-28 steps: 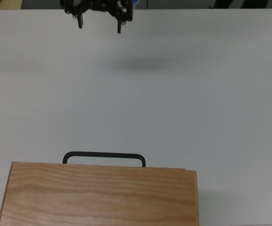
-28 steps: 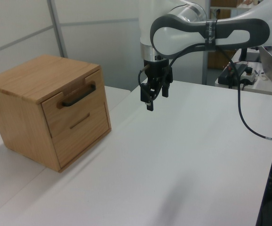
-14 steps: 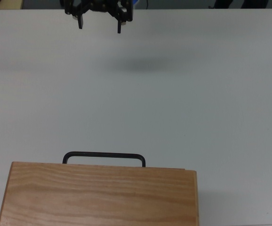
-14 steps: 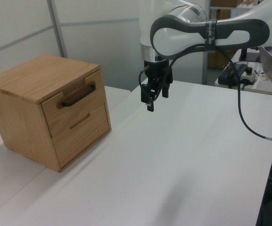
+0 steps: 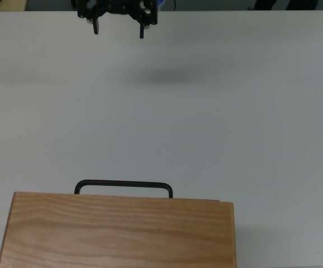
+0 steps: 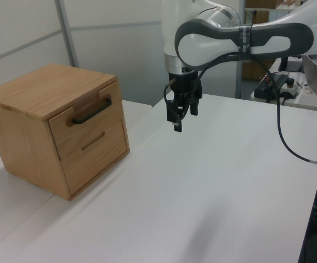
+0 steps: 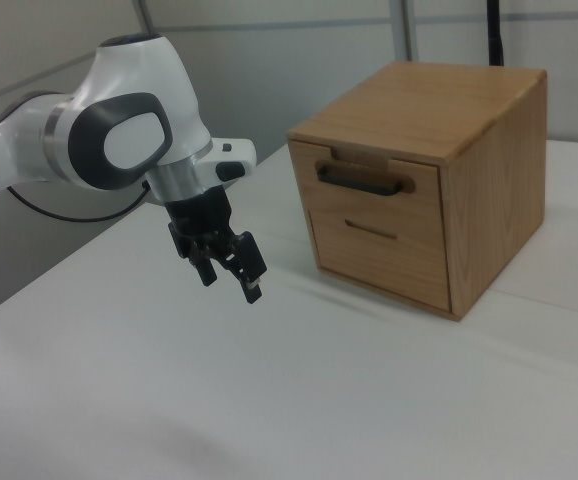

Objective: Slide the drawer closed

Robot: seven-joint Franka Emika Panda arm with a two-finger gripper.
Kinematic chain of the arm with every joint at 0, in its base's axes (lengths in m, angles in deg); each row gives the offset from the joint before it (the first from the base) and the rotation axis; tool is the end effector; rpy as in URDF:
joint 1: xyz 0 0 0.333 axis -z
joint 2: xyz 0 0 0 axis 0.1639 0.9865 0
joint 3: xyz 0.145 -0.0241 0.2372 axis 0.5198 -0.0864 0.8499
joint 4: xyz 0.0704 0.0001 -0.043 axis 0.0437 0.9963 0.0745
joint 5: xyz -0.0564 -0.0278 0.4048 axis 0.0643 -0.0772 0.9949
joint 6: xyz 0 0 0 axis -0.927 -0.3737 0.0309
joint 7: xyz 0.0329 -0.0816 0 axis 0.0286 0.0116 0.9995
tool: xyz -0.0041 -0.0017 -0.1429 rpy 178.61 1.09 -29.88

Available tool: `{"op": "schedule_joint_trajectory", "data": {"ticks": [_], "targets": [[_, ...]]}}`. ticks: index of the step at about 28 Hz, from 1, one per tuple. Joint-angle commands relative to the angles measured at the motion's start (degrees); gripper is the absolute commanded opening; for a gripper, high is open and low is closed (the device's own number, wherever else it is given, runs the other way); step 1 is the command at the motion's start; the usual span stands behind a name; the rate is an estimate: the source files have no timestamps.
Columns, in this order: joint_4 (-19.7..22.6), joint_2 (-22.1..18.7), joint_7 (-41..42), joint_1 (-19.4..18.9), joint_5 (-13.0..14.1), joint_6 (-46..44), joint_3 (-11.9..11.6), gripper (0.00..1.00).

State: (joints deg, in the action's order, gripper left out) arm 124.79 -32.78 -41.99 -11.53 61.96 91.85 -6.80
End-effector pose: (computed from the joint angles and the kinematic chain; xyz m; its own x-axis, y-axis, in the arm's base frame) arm 0.5759 0.0258 0.5117 0.9997 0.0019 0.0249 0.0002 -0.9979 0.0647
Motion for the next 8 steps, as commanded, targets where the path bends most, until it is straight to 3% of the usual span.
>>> {"op": "schedule_joint_trajectory", "data": {"ticks": [1, 4, 8], "targets": [[1.13, -0.87, 1.44, -0.63, 1.33, -0.92, -0.63, 1.00], [0.96, -0.87, 1.62, -0.54, 3.71, -0.92, -0.80, 1.00], [1.04, -0.87, 1.62, -0.63, 3.98, -0.92, -0.72, 1.00]]}}
